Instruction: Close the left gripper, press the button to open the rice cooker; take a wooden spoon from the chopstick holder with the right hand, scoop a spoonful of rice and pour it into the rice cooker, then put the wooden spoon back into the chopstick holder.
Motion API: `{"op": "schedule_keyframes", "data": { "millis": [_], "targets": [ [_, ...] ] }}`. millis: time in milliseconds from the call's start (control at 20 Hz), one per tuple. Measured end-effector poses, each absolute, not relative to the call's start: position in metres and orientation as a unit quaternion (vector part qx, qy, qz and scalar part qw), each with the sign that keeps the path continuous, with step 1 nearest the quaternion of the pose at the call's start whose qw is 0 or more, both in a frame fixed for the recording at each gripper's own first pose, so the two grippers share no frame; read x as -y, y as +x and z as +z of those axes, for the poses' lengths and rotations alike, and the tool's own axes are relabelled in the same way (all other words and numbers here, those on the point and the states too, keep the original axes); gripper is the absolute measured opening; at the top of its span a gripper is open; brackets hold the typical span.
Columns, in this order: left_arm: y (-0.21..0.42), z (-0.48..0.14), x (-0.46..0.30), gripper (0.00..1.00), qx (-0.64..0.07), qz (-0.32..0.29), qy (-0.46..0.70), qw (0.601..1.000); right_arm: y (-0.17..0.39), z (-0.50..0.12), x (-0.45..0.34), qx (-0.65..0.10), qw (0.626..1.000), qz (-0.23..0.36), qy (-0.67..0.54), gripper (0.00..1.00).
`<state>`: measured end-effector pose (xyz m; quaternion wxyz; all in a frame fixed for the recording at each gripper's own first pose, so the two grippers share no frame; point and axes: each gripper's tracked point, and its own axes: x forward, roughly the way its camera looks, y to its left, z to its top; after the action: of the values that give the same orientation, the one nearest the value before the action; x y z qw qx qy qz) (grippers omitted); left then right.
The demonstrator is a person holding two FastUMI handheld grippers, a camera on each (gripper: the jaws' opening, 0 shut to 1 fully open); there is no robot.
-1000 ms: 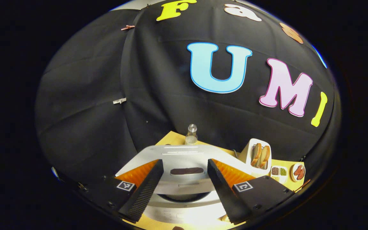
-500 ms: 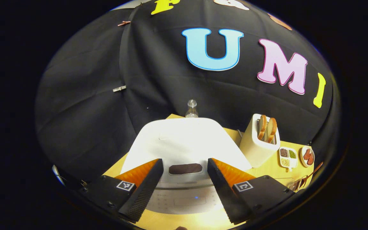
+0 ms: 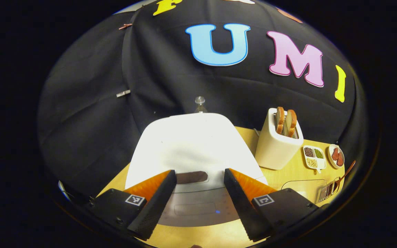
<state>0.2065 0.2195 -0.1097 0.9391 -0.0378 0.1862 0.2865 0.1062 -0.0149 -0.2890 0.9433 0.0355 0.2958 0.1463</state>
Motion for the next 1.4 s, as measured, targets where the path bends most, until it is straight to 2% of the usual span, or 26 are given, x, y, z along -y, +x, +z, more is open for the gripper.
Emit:
{"op": "schedule_keyframes", "data": {
  "millis": [350, 550, 900, 1200, 1400],
  "targets": [
    [0.198, -0.102, -0.22, 0.99, -0.187, 0.279, -0.025, 0.942, 0.111, -0.27, 0.014, -0.274, 0.947, 0.161, 0.042, 0.99],
    [0.17, -0.052, -0.198, 0.97, -0.113, 0.255, -0.013, 0.96, 0.104, -0.231, 0.019, -0.233, 0.962, 0.139, 0.029, 0.98],
    [0.059, 0.013, -0.144, 0.97, -0.011, 0.196, 0.023, 0.98, 0.068, -0.141, 0.012, -0.16, 0.981, 0.106, 0.041, 0.99],
    [-0.024, 0.003, -0.081, 0.98, 0.041, 0.119, 0.008, 0.992, 0.011, -0.086, 0.015, -0.112, 0.99, 0.077, 0.038, 0.98],
    [-0.047, -0.03, -0.058, 0.95, 0.024, 0.085, -0.032, 0.996, -0.026, -0.088, 0.014, -0.116, 0.99, 0.071, 0.046, 0.98]
  ]
}}
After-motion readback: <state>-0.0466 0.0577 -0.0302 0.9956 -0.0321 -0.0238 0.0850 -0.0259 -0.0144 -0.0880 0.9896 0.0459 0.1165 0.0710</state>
